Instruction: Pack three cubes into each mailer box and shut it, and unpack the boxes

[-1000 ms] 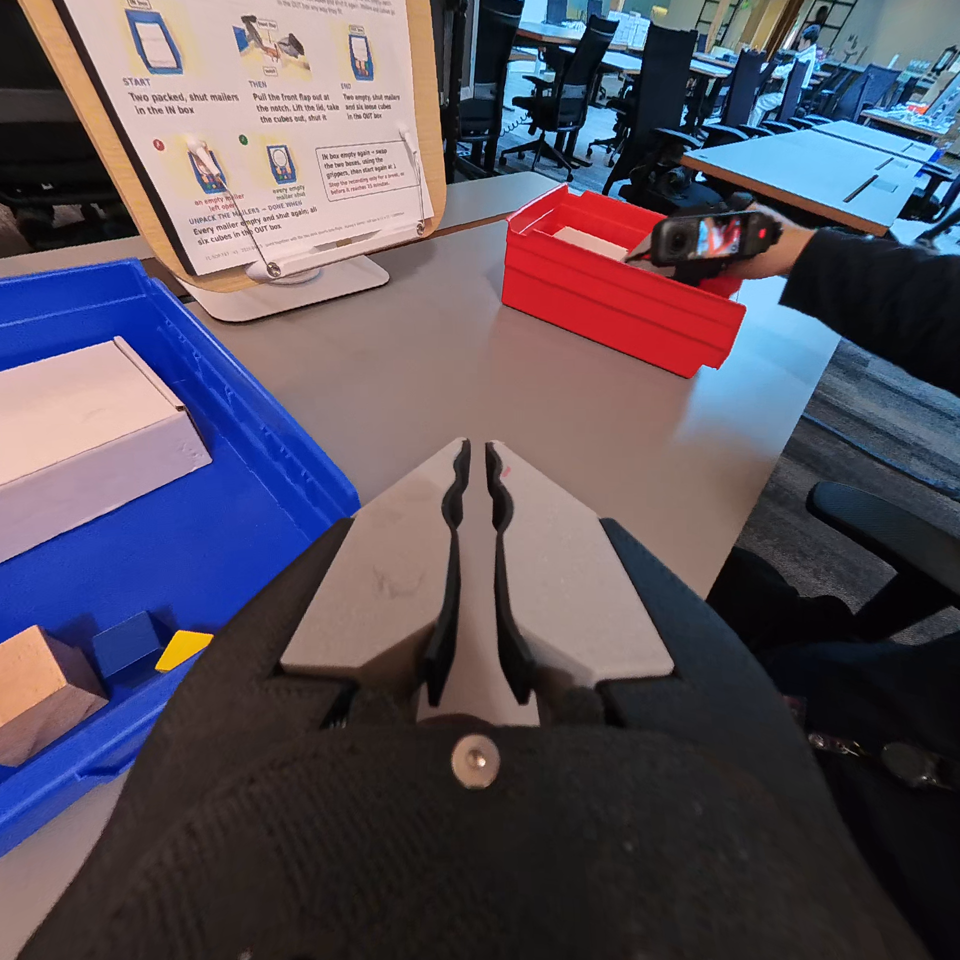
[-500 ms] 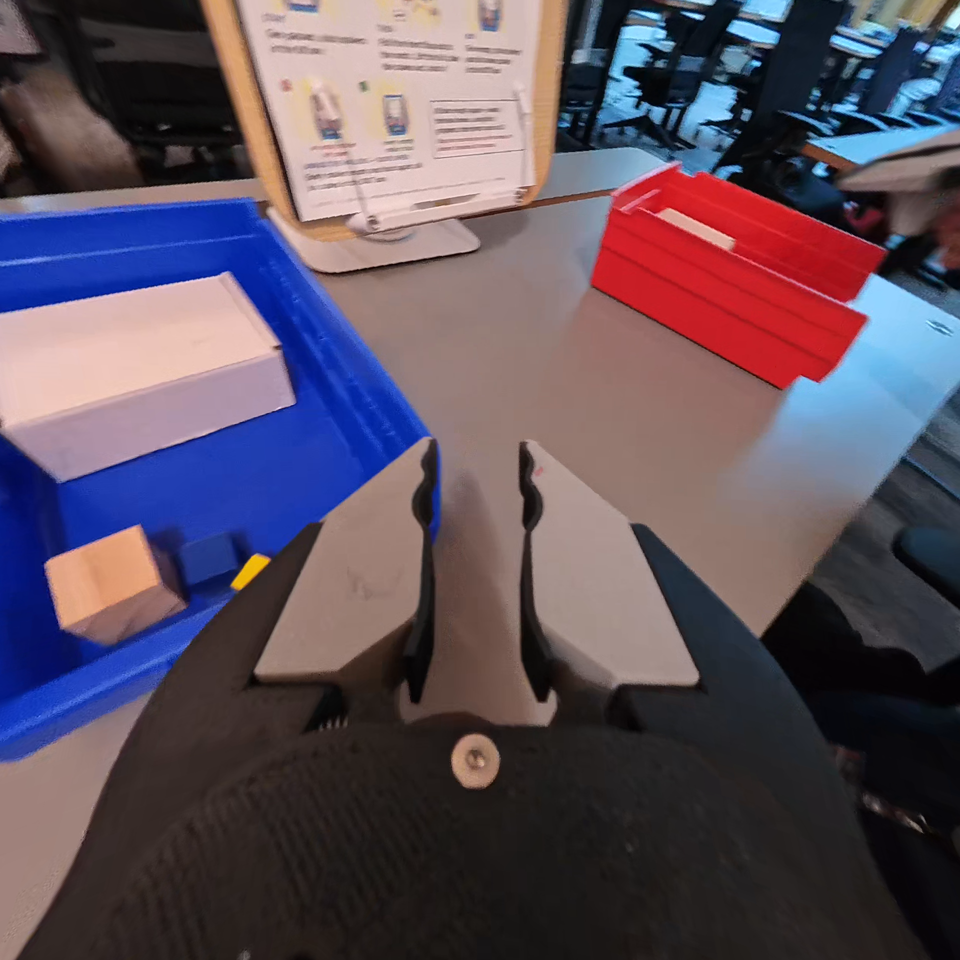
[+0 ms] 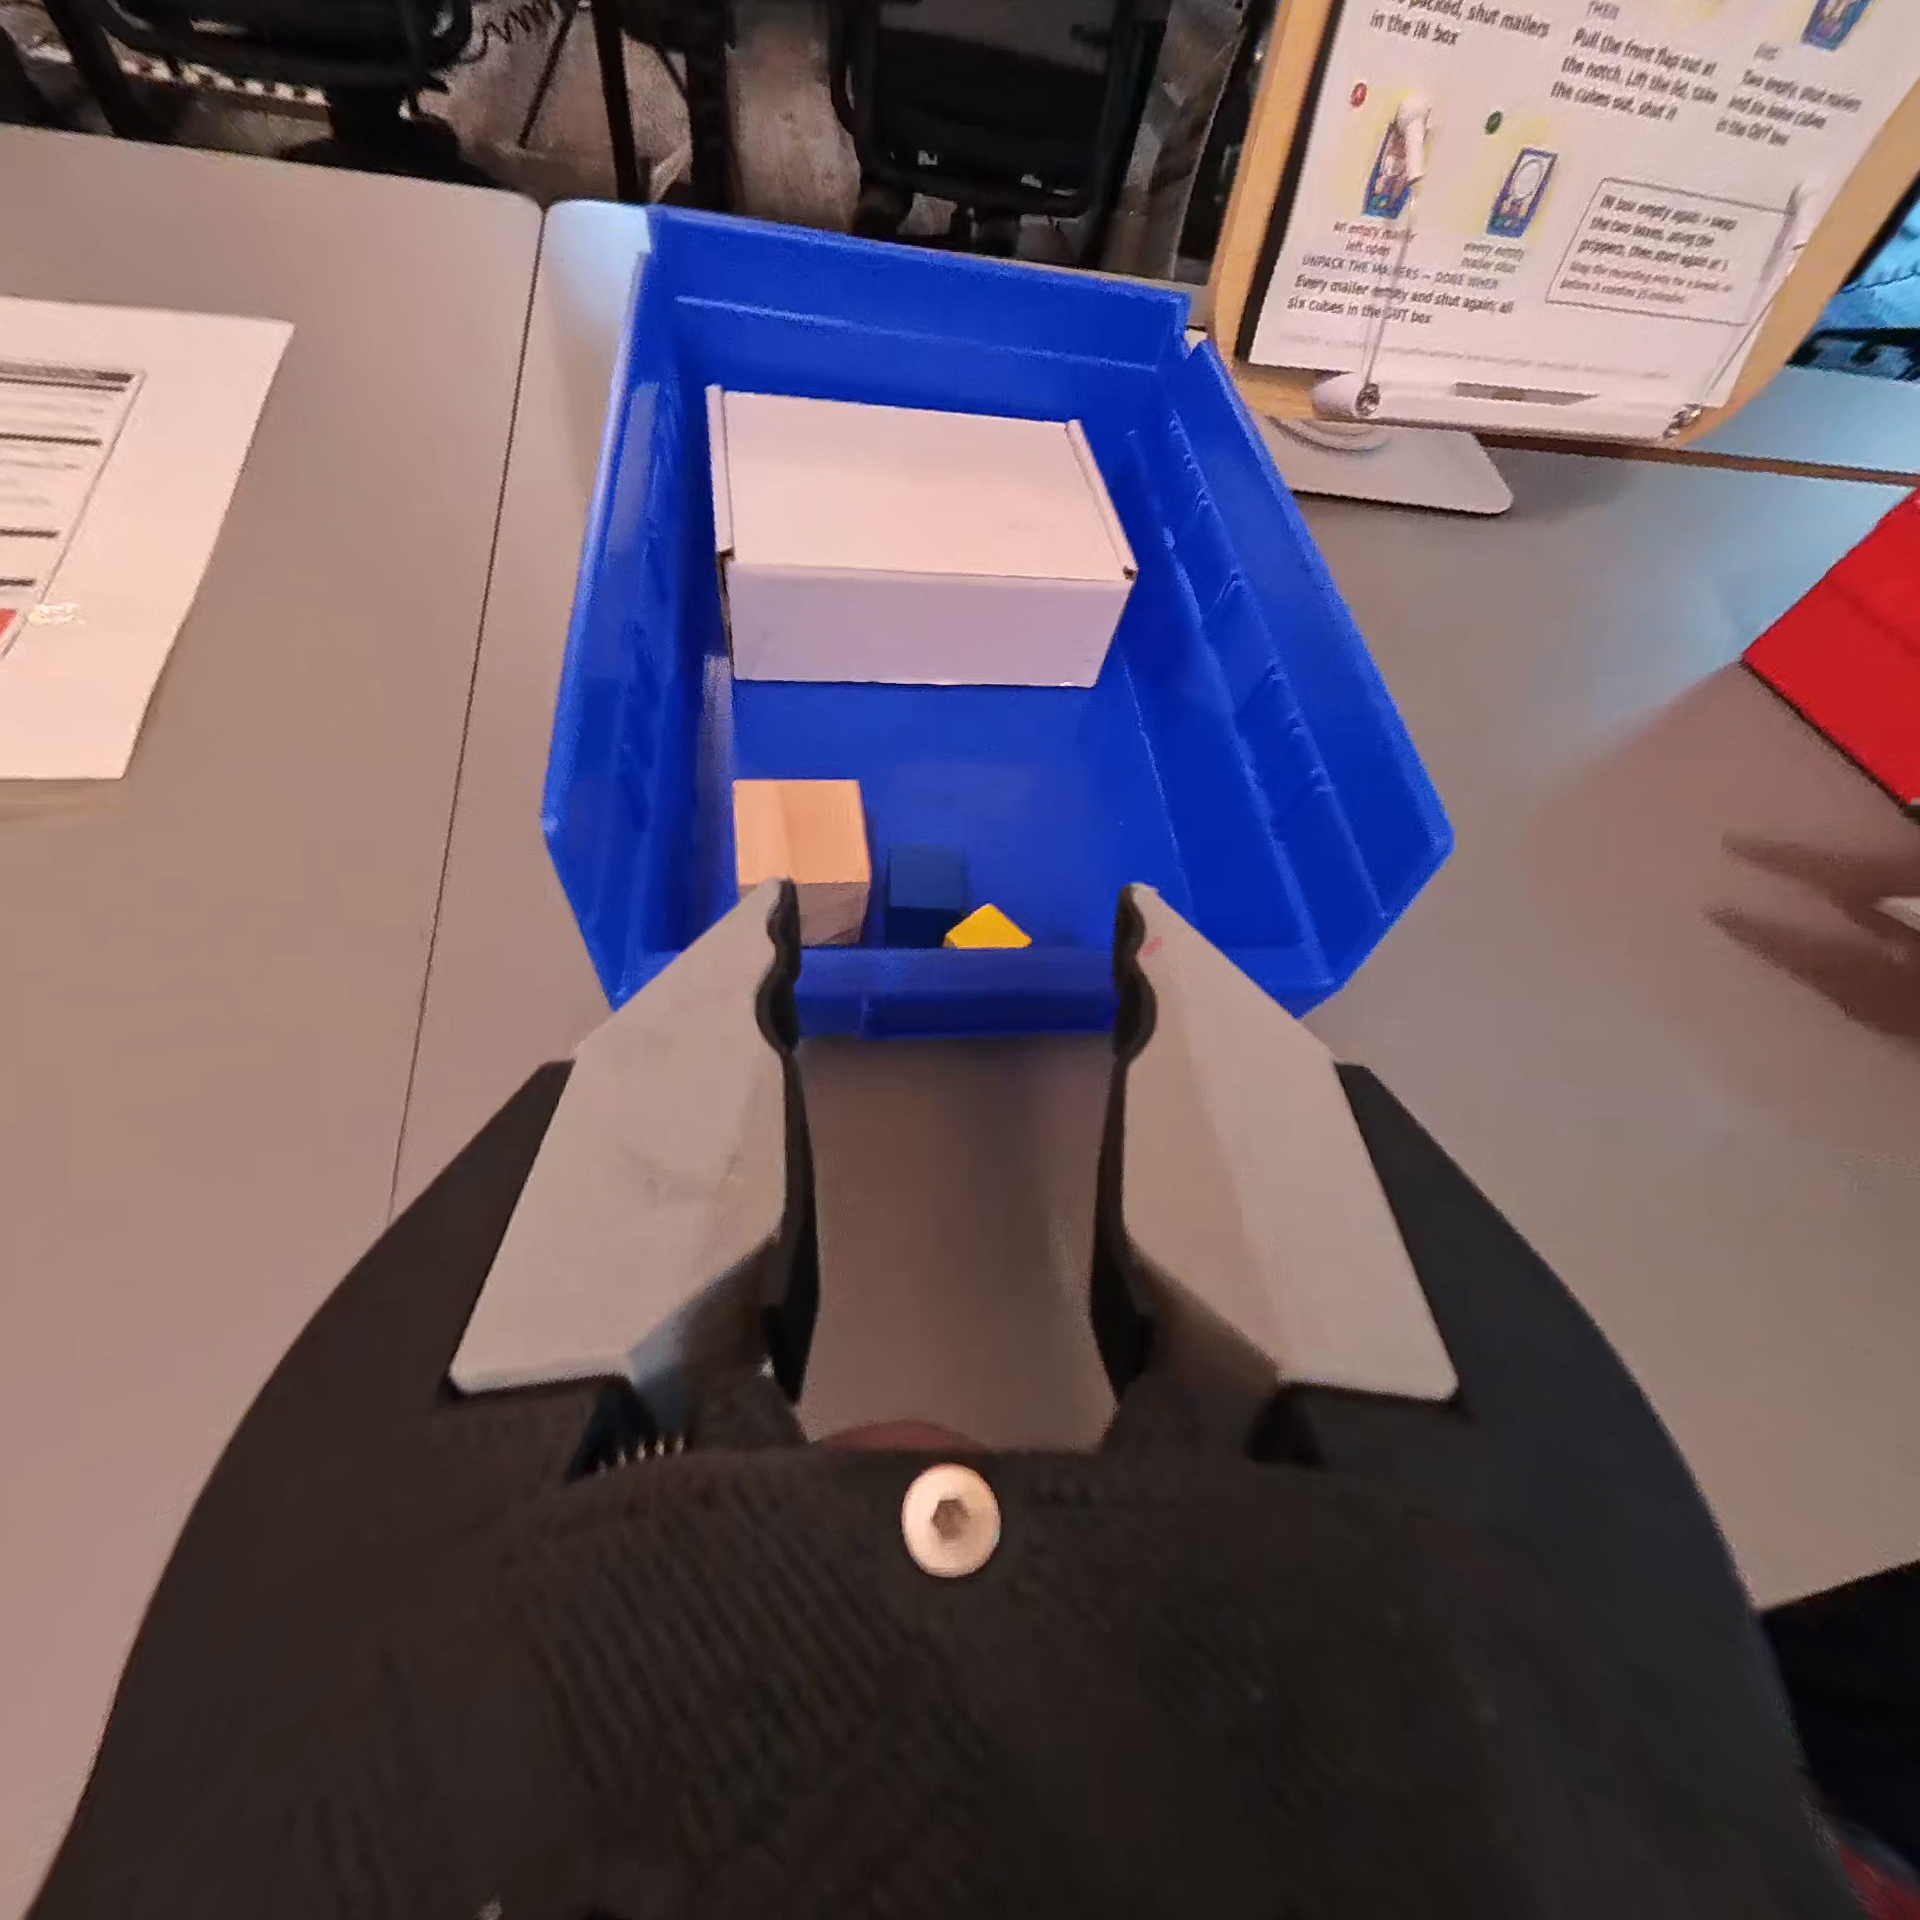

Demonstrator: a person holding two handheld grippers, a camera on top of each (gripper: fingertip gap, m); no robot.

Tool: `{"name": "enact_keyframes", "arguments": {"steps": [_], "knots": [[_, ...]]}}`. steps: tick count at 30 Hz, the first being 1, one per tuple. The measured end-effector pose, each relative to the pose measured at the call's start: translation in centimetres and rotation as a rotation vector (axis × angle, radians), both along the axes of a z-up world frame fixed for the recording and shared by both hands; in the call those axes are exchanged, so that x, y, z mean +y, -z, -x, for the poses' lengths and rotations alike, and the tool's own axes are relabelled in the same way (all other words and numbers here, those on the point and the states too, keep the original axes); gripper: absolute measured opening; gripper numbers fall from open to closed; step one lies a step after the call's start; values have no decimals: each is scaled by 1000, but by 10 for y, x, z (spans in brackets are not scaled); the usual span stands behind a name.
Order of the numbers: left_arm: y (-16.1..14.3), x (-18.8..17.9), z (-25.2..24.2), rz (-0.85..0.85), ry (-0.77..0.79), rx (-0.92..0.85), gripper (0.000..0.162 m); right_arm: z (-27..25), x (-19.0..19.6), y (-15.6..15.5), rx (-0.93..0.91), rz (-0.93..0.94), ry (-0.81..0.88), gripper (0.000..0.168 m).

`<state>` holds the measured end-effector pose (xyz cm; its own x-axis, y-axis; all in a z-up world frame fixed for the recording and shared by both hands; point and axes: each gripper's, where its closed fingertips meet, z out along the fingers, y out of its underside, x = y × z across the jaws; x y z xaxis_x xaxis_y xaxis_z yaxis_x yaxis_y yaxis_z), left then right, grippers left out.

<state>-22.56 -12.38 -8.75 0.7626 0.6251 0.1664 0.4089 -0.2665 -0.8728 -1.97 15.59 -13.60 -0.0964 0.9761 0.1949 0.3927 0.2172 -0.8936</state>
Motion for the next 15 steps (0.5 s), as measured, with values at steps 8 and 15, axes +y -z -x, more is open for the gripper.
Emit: {"name": "enact_keyframes", "arguments": {"steps": [8,15], "knots": [[29,-3,9,162,-54,-12,55,7,4,15,13,33,-47,35],[50,21,38,375,-38,-47,48,3,4,23,-35,24,-42,38]]}}
